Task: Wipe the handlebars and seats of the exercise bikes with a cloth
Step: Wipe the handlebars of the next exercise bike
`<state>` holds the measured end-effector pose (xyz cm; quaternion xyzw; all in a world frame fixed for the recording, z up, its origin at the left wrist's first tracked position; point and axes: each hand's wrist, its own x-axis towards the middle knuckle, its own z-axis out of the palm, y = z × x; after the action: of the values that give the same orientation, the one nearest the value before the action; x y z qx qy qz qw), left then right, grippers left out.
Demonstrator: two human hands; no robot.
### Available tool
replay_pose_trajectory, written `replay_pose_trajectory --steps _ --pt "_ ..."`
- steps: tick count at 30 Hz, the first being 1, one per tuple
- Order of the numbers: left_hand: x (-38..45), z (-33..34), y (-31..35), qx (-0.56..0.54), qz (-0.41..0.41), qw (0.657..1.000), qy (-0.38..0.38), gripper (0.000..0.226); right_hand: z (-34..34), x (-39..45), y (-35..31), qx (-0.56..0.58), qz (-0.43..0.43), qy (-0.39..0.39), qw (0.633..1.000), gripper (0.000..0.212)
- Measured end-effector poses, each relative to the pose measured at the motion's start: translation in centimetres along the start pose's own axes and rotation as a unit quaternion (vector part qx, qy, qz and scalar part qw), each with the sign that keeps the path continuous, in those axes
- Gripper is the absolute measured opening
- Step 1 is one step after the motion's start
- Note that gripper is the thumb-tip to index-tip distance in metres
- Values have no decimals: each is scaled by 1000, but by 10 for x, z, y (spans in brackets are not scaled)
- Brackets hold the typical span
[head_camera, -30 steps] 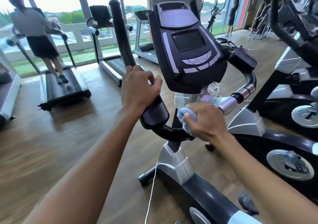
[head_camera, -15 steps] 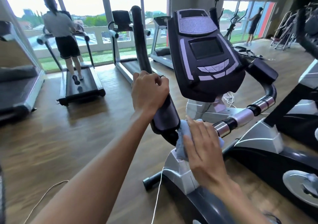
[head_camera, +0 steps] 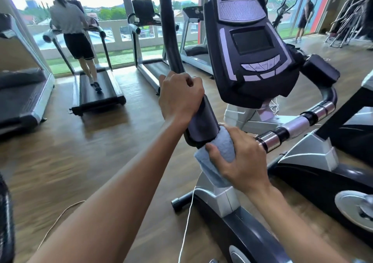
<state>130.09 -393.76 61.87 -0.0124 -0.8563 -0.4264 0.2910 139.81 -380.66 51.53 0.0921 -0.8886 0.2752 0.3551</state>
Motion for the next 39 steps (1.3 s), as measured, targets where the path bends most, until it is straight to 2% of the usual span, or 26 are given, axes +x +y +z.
replay_pose_trajectory --steps 2,4,6,8,10,14,22,29,34,39 --pt "-1 -1 0 4 7 1000 -6 36 -6 3 1 -10 0 -29 1000 67" --pt "-2 -2 0 18 20 1000 -11 34 -12 2 3 -69 -10 -48 996 76" --pt "-1 -2 0 22 24 999 -12 34 -12 -4 -2 -129 -30 -14 991 79" --pt "-1 -1 -1 17 21 1000 -8 35 -2 -13 -11 -156 -56 29 986 69" --pt "0 0 -2 11 17 1000 -7 35 11 -16 -19 -169 -56 52 983 65" --pt "1 2 -3 15 20 1000 -11 32 18 -9 -20 -182 -51 57 980 73" --pt "1 3 -6 1 22 999 -28 31 6 -15 6 -193 -177 47 964 69" --pt "3 -1 -7 32 44 998 -30 32 11 -14 0 -193 -140 73 968 65" --pt "2 0 -4 50 61 997 -16 30 -4 -22 22 -185 -155 54 969 63" --pt "4 4 -5 50 51 997 -17 27 14 4 -4 -170 -99 77 977 59"
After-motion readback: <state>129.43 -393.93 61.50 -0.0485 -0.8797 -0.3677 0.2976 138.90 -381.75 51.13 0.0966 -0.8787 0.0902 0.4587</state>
